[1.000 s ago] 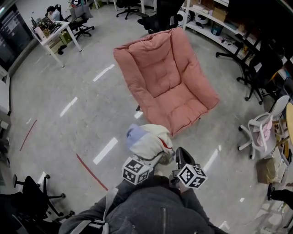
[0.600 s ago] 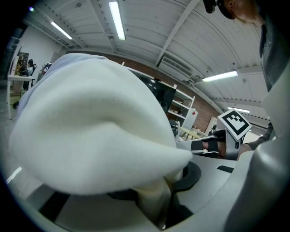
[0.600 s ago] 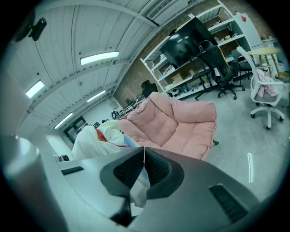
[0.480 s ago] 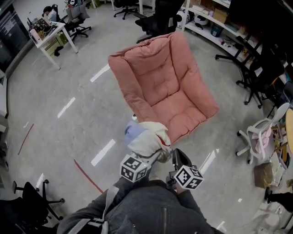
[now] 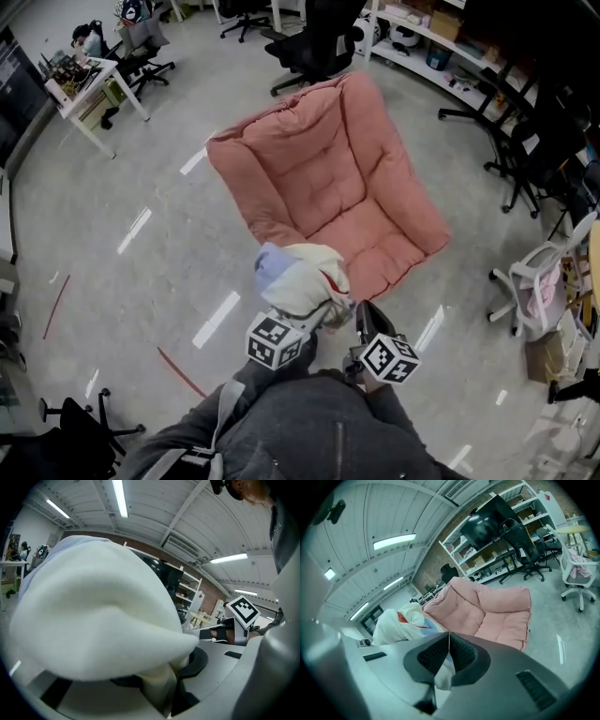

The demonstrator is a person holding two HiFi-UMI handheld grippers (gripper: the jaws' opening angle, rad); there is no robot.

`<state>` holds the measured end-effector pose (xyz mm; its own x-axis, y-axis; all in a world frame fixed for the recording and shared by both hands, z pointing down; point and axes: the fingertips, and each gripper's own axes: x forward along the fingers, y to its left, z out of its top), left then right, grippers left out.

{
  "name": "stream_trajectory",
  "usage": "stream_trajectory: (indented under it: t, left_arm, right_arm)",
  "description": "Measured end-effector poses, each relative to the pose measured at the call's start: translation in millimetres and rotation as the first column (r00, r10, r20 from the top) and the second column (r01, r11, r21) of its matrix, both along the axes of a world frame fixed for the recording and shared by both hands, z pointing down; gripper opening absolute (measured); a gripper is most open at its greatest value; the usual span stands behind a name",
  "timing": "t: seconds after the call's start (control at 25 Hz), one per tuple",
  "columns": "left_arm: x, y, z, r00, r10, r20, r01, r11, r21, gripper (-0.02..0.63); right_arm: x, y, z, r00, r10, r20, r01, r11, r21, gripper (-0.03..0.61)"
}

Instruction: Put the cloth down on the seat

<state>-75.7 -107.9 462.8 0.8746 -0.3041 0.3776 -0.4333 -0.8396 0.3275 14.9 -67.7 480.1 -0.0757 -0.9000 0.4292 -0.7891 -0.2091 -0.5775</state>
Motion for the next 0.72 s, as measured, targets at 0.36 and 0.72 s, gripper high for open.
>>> stream_trajectory:
  t: [0.36, 0.72]
  left_arm:
    - [23, -66, -8, 0.997, 0.075, -0.020, -0.075, 0.997, -0.004, 0.166]
    - [59, -94, -3, 0.977, 0.206, -0.056, -0.207, 0.978, -0.024, 0.166]
  right_arm:
    - [20, -56, -9, 0.997, 0.080, -0.013, -0.081, 0.997, -0.007, 0.012]
    - [42, -72, -4, 0.980, 0.192, -0.053, -0.195, 0.980, -0.050, 0.012]
